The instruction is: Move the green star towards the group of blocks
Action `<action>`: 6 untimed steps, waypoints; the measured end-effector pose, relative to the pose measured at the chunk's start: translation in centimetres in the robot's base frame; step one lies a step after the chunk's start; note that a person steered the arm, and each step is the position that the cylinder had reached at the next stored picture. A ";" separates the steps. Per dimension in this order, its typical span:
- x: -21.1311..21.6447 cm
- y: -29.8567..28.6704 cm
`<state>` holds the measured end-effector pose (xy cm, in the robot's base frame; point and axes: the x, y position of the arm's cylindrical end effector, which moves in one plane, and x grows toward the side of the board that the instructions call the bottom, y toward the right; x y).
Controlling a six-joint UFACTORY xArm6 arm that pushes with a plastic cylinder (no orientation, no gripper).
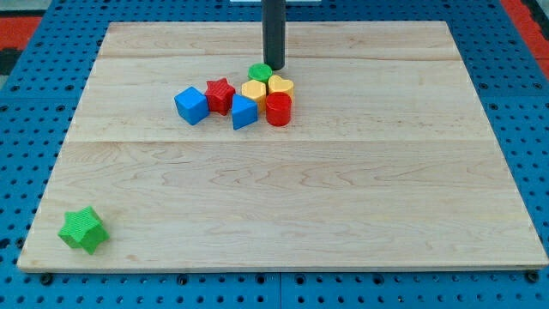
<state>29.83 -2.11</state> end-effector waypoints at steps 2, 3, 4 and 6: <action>1.5 -21.3; 8.7 -28.2; 10.0 -28.4; 27.5 -28.3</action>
<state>57.33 -30.43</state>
